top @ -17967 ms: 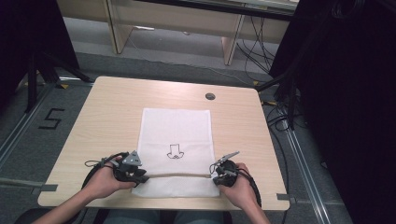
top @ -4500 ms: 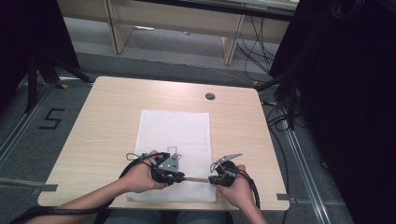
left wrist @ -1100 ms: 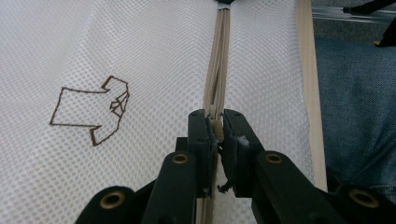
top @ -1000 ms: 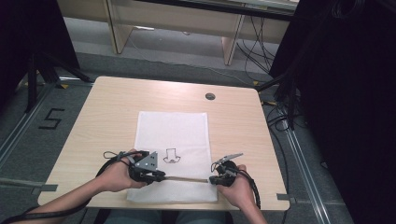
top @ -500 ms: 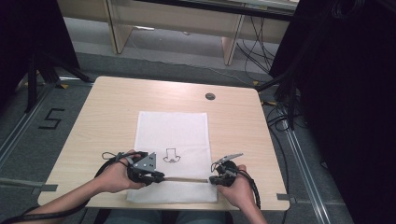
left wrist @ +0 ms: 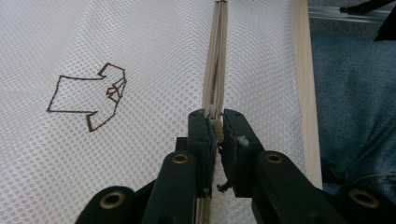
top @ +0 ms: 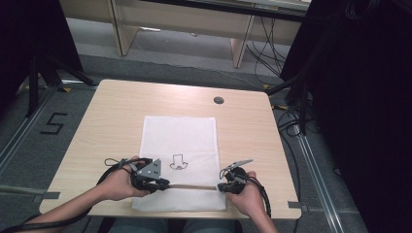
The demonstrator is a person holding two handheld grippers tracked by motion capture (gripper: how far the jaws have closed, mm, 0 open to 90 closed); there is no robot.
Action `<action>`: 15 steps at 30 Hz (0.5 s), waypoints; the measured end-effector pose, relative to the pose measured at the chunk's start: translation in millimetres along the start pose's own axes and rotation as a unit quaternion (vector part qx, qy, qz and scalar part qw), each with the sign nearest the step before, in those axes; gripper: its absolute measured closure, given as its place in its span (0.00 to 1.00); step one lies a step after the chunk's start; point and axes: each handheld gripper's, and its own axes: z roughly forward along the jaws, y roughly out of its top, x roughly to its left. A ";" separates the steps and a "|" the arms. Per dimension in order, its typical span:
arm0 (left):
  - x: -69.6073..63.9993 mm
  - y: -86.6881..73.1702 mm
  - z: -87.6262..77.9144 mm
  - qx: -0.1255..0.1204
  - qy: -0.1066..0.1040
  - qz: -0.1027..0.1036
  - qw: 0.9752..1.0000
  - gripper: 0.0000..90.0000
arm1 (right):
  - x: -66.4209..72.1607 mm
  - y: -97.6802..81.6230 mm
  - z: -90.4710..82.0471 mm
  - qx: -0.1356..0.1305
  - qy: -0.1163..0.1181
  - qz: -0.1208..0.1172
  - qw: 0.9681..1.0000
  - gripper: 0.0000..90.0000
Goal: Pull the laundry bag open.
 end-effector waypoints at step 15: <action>0.3 -2.1 -2.3 -0.001 -0.002 0.000 1.000 0.90 | 0.0 -0.1 0.0 0.000 0.000 0.001 1.000 1.00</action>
